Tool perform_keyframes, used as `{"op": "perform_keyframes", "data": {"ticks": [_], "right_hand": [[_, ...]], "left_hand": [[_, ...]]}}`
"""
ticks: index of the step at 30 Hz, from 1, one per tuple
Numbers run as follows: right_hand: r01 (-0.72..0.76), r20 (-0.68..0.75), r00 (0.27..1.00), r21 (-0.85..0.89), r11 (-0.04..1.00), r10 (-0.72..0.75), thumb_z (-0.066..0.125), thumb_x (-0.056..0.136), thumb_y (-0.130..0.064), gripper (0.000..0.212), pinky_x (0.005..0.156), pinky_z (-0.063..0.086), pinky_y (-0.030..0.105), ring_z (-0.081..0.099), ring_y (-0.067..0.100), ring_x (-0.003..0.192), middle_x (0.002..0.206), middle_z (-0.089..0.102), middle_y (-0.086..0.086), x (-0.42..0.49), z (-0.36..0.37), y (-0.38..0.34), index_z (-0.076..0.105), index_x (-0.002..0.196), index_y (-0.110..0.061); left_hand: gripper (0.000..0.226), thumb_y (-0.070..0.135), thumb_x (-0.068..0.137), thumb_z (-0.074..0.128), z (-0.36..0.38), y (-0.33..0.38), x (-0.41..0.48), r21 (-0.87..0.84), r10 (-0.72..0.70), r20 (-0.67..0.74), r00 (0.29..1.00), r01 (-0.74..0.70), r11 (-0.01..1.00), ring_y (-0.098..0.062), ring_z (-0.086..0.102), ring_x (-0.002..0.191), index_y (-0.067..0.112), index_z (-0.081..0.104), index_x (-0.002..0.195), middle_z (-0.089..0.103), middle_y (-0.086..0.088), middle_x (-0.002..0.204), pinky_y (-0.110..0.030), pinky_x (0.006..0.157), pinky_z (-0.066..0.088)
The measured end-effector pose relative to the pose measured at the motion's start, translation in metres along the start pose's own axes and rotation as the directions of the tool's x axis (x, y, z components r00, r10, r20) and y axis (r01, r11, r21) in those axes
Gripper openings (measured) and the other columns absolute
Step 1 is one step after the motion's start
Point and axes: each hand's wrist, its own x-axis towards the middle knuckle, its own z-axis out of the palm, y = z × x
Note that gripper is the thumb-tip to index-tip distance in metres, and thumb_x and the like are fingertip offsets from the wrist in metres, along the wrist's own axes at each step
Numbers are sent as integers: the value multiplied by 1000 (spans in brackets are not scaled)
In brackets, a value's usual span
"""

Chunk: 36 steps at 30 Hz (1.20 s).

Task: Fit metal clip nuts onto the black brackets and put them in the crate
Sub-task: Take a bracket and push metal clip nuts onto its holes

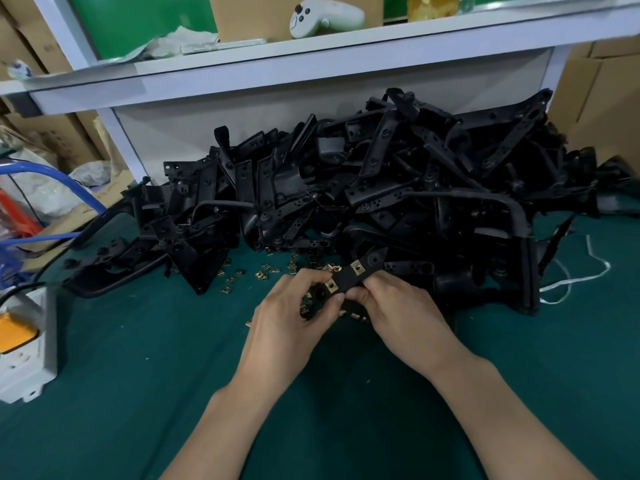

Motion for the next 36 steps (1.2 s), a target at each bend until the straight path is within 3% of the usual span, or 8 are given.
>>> {"op": "perform_keyframes", "data": {"ticks": [5,8,11,17,20,23,32,36], "right_hand": [[53,-128,991,193,980,-29,35,100,-56,45,92,44,31,51,6,107,115,57,-12,-2,-9,-12,60,124,-28],[48,-172,985,325,944,9,50,93,-63,44,102,42,34,45,0,118,123,52,-25,-3,-13,-15,58,128,-38],[82,-209,978,423,902,9,62,89,-58,41,107,43,41,43,6,132,129,47,-28,-4,-16,-22,59,125,-39],[204,-350,931,271,941,-101,66,89,-42,34,124,18,47,19,-14,141,143,44,-7,-5,-12,-23,67,116,-22],[270,-394,902,199,942,-176,70,87,-33,25,126,13,38,30,6,146,143,42,-5,-4,-10,-21,63,108,-21],[336,-438,864,136,932,-248,71,87,-26,21,126,16,41,35,20,147,143,45,1,-2,-8,-18,56,100,-21],[426,-530,750,-71,902,-396,66,91,-25,14,121,28,46,35,20,146,143,43,6,-1,-8,-16,53,95,-21],[428,-574,715,-91,899,-398,67,93,-19,9,114,38,49,31,18,146,143,42,10,-2,-11,-16,58,92,-17]], "left_hand": [[24,53,88,58,-3,5,3,-122,22,-89,996,-33,992,5,54,110,57,53,111,56,28,110,-4,87,39],[25,41,91,59,-7,4,7,-63,151,-193,970,-165,984,-4,52,118,47,55,115,56,28,118,-12,98,38],[19,28,92,63,-9,3,8,-47,186,-249,951,-203,978,-6,54,118,34,59,109,50,17,125,-11,94,42],[35,-1,86,73,-9,1,6,2,180,-265,947,-186,982,8,54,107,29,59,99,46,16,124,-6,80,45],[37,-7,84,72,-9,2,6,36,217,-294,931,-216,976,12,50,112,24,57,96,41,17,122,-4,82,43],[41,-9,82,73,-9,2,6,63,223,-319,921,-215,975,18,45,110,24,53,95,37,20,122,-4,82,41],[44,-7,79,72,-9,0,6,100,261,-352,899,-241,965,20,43,109,22,47,100,40,14,117,0,87,34],[33,2,83,66,-10,0,7,107,304,-365,880,-284,953,13,44,107,20,50,105,43,4,116,-17,80,45]]}}
